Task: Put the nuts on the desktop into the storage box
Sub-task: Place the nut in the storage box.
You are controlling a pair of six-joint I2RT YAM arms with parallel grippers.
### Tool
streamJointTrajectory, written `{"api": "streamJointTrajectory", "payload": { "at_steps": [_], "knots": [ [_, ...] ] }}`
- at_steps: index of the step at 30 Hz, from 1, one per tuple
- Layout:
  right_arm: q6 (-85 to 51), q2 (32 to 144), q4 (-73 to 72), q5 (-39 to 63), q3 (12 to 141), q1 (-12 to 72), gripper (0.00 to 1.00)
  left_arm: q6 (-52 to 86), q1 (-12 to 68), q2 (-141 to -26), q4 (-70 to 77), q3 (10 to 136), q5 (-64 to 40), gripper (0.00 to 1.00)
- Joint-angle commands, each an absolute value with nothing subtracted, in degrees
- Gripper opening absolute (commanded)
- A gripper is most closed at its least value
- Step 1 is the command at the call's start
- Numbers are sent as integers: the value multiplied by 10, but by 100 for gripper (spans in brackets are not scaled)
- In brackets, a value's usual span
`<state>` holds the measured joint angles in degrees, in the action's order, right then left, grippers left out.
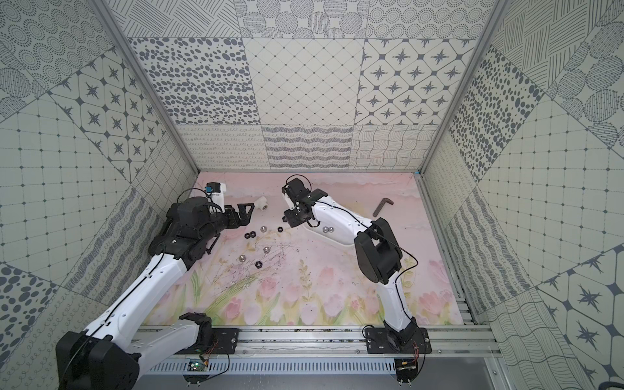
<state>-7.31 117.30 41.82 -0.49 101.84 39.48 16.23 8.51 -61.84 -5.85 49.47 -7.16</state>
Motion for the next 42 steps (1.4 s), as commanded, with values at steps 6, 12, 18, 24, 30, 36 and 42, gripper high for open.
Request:
{"api": "streamJointTrajectory", "payload": {
  "at_steps": [6, 12, 18, 24, 30, 36, 42],
  "knots": [
    [-74, 1172, 388, -52, 974, 313, 21, 151, 86, -625, -61, 501, -75, 99],
    [-61, 1207, 388, -74, 979, 296, 21, 149, 85, -626, -65, 504, -74, 99],
    [-59, 1234, 388, -79, 981, 293, 21, 149, 85, -625, -67, 504, -71, 99],
    [-55, 1253, 388, -98, 983, 291, 23, 149, 85, -624, -69, 503, -71, 99],
    [-53, 1263, 388, -105, 984, 291, 29, 149, 85, -622, -71, 502, -70, 99],
    [-54, 1259, 388, -102, 982, 290, 44, 149, 85, -621, -71, 500, -69, 99],
    [-51, 1211, 372, -98, 967, 302, 46, 150, 85, -619, -71, 499, -69, 99]
  ]
}}
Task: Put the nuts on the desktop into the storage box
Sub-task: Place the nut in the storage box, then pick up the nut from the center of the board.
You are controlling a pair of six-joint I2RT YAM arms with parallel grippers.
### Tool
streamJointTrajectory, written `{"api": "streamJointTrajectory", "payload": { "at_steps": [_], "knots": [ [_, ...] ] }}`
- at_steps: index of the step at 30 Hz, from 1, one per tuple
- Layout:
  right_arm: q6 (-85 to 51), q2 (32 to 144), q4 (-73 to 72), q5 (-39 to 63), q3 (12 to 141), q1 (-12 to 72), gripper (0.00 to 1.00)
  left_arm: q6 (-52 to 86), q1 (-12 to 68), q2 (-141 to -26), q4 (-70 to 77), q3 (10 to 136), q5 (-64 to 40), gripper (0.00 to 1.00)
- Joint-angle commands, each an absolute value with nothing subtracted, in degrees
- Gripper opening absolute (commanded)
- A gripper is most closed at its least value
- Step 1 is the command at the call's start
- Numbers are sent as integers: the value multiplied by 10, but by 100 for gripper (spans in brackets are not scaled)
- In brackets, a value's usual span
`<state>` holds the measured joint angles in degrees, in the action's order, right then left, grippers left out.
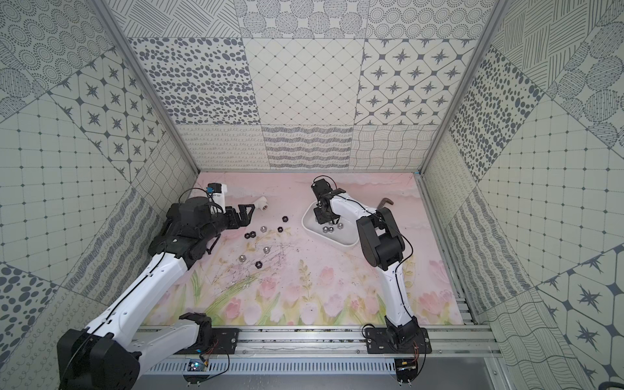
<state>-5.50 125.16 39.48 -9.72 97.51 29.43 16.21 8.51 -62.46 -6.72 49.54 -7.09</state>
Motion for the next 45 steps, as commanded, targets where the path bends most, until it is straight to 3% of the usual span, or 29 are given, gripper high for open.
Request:
{"api": "streamJointTrajectory", "payload": {
  "at_steps": [1, 10, 22, 45],
  "knots": [
    [-51, 1202, 370, -100, 965, 305, 46, 150, 85, -619, -72, 499, -69, 99],
    [-29, 1141, 362, -51, 957, 381, 47, 151, 86, -620, -70, 498, -69, 99],
    [-54, 1231, 370, -16, 1007, 492, 45, 156, 86, -623, -68, 499, -67, 99],
    [-61, 1413, 487, -48, 1249, 477, 54, 153, 86, -629, -64, 502, -67, 99]
  ]
}}
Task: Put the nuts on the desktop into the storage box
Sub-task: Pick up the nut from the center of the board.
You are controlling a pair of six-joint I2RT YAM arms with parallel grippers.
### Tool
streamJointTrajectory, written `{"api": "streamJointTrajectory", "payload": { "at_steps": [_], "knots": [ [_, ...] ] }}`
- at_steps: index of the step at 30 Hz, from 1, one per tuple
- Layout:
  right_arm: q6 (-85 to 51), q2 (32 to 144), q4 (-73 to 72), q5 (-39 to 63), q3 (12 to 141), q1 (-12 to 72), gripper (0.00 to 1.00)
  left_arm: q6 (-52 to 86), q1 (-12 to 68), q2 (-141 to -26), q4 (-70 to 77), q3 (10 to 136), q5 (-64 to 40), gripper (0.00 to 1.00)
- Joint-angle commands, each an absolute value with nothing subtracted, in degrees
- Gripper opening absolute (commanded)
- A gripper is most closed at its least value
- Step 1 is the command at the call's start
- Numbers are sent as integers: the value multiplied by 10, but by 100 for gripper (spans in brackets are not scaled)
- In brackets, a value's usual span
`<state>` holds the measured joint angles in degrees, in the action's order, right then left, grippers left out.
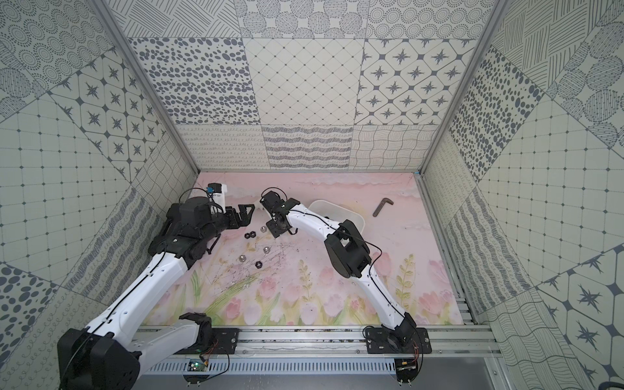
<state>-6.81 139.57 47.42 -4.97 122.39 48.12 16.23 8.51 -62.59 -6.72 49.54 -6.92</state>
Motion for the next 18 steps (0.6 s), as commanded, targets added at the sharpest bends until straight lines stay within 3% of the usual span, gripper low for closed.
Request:
{"api": "streamJointTrajectory", "payload": {
  "at_steps": [1, 18],
  "knots": [
    [-59, 1418, 492, -48, 1256, 477, 54, 153, 85, -630, -64, 502, -67, 99],
    [-49, 1459, 519, -22, 1305, 471, 46, 152, 86, -625, -65, 497, -63, 99]
  ]
}}
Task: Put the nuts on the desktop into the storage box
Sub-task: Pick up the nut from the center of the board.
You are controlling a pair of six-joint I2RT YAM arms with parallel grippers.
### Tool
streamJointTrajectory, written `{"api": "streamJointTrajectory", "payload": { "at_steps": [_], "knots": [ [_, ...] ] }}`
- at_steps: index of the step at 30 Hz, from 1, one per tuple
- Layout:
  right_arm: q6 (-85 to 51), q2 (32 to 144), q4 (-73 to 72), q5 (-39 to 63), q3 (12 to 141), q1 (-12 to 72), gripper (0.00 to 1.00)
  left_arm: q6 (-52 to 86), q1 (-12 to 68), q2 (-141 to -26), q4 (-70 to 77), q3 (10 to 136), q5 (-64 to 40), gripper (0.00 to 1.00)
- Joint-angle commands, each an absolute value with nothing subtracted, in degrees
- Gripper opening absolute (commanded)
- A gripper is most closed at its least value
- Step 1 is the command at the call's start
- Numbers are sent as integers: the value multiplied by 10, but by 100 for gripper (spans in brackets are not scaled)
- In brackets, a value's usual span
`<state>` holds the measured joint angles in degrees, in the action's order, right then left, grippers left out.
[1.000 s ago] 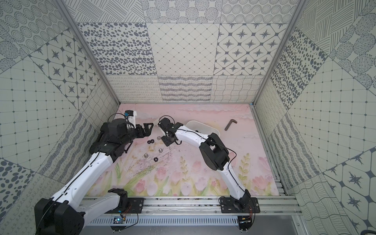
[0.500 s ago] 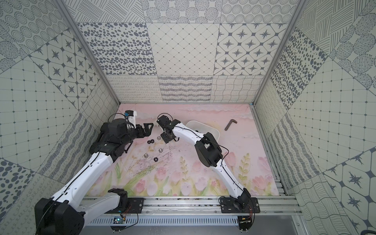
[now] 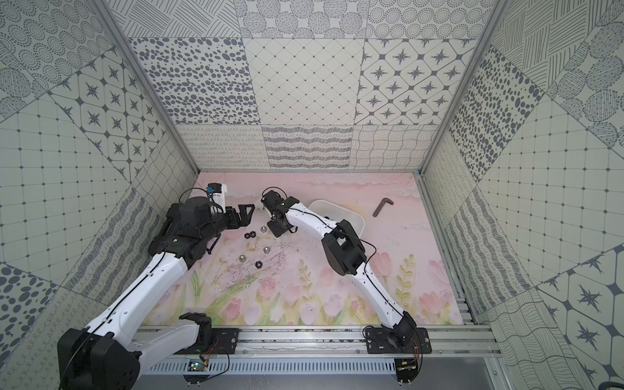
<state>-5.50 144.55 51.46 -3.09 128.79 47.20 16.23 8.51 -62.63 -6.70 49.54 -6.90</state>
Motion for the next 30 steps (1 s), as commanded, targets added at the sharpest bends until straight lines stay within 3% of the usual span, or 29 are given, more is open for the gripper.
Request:
{"api": "streamJointTrajectory", "payload": {
  "at_steps": [1, 7, 10, 19, 30],
  "knots": [
    [-50, 1459, 520, -20, 1306, 471, 45, 152, 85, -625, -65, 497, -63, 99],
    [-48, 1456, 520, -18, 1302, 471, 22, 152, 86, -624, -66, 497, -62, 99],
    [-44, 1446, 520, -17, 1299, 472, 16, 153, 86, -624, -65, 497, -63, 99],
    [-49, 1346, 472, -28, 1222, 470, 14, 154, 86, -624, -65, 495, -64, 99],
    [-97, 1120, 403, -87, 946, 387, 15, 155, 85, -626, -62, 498, -67, 99]
  ]
}}
